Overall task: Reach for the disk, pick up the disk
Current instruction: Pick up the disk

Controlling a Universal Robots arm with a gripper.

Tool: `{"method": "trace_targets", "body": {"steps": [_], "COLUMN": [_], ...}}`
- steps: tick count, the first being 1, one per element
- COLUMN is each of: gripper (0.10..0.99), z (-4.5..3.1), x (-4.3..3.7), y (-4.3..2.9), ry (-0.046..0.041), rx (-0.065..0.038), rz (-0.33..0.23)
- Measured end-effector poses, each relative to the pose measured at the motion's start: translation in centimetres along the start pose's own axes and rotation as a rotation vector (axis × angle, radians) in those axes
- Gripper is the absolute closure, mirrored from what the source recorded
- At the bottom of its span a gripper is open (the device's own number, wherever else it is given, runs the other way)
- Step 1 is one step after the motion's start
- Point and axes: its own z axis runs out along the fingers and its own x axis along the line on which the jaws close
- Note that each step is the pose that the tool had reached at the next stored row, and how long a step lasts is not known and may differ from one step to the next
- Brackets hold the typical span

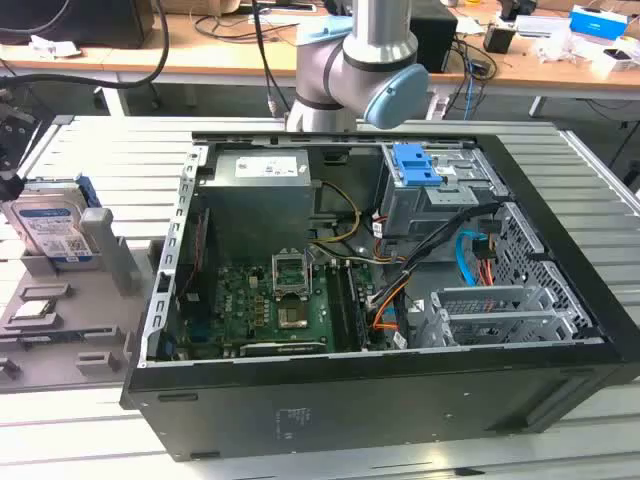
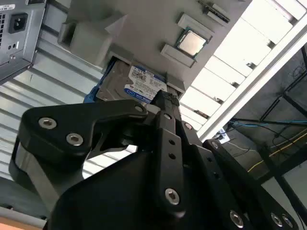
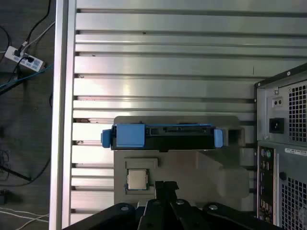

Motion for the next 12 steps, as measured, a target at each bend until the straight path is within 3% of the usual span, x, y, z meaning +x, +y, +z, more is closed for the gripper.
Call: {"method": "trace_targets", "body": {"steps": [8,12], "gripper": [0.98,0.98], "z": [0.0,0.0], "x": [0.0,0.0], "y": [0.0,0.0], "ry": [0.0061,0.008], "rx": [0.0,0.0], "rz": [-0.16,-0.206]}}
